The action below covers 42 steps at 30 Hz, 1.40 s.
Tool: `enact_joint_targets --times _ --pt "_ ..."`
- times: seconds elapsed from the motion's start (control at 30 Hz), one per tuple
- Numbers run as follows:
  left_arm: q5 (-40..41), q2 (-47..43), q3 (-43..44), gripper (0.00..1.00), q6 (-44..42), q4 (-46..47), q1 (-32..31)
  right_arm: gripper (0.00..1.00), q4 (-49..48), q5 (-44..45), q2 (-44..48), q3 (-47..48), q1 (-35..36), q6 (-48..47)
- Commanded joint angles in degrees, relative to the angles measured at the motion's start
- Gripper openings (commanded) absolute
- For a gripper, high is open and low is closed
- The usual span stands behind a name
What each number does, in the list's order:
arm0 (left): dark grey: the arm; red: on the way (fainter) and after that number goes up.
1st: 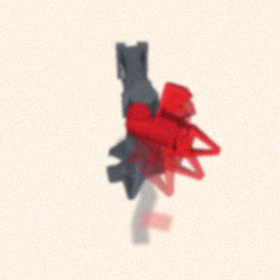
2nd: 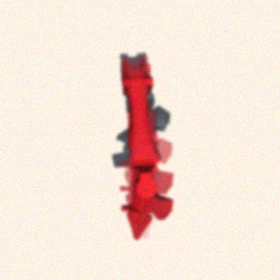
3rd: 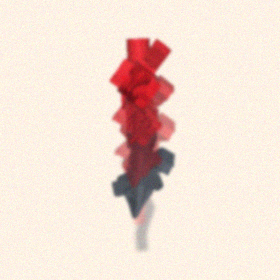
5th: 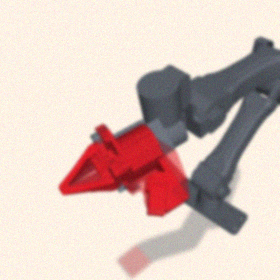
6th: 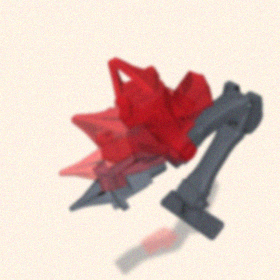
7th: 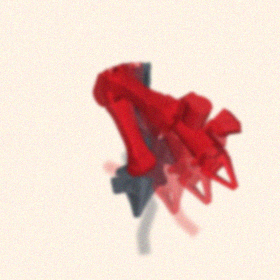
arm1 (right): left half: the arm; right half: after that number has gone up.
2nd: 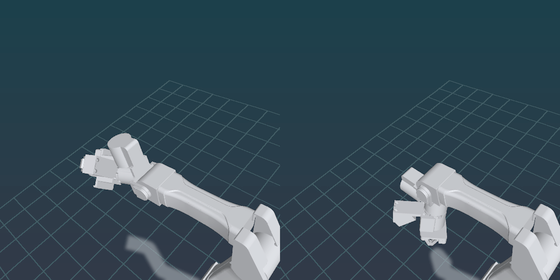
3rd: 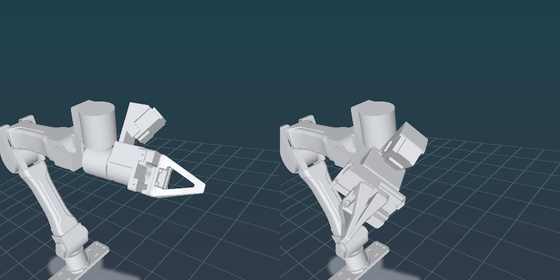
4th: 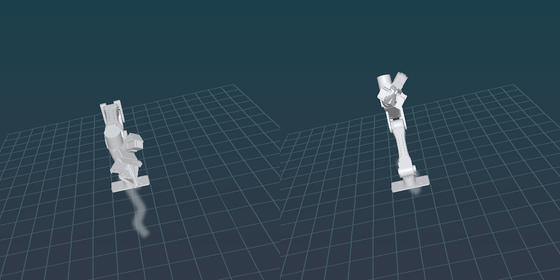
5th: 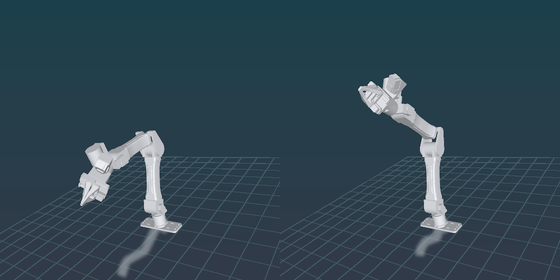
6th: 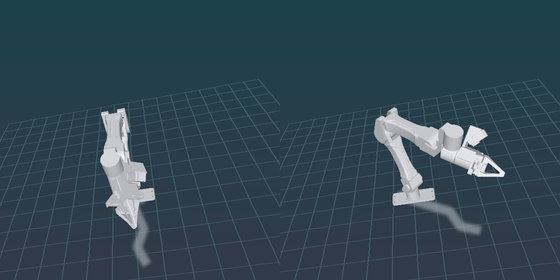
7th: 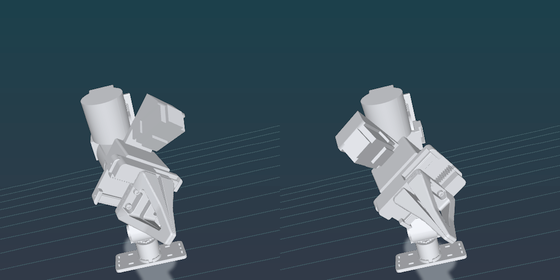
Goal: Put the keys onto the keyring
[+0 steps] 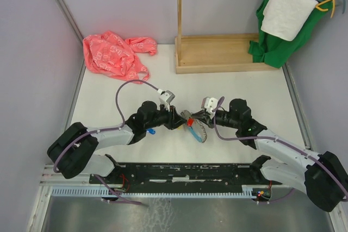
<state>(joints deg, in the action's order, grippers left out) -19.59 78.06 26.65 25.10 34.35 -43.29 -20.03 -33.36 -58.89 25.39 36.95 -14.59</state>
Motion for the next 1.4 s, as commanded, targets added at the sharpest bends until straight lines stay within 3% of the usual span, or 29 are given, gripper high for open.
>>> enact_joint_targets --times 0.0,0.23,0.47,0.73,0.93,1.07,1.17,1.37 --pt "5.49 0.58 -1.05 0.35 2.67 -1.21 0.72 0.01 -5.67 1.12 3.12 2.3 -0.17 -0.01" --pt "5.24 -5.81 -3.93 0.51 -0.51 1.53 0.53 0.01 0.69 7.16 3.49 4.79 1.23 -0.94" --pt "5.39 -12.5 -6.54 0.59 -3.8 5.58 -3.08 0.01 4.84 15.87 1.48 7.47 4.9 -1.41" --pt "9.21 -11.6 -10.26 0.64 -0.29 13.76 -5.23 0.01 14.12 37.55 -1.39 13.17 13.42 -6.68" --pt "7.82 -9.59 -8.74 0.69 0.3 16.63 -6.55 0.01 13.79 42.85 -4.06 14.82 15.75 -1.69" --pt "7.57 -10.13 -9.05 0.72 0.52 16.89 -6.89 0.01 19.44 46.75 -8.19 19.84 17.71 1.51" --pt "9.54 -12.6 -9.96 0.74 0.29 15.2 -7.06 0.01 24.29 47.76 -10.91 23.75 18.36 3.53" --pt "13.35 -11.25 -10.41 0.75 0.46 15.56 -8.88 0.0 23.71 48.75 -14.32 26.3 19.27 7.82"
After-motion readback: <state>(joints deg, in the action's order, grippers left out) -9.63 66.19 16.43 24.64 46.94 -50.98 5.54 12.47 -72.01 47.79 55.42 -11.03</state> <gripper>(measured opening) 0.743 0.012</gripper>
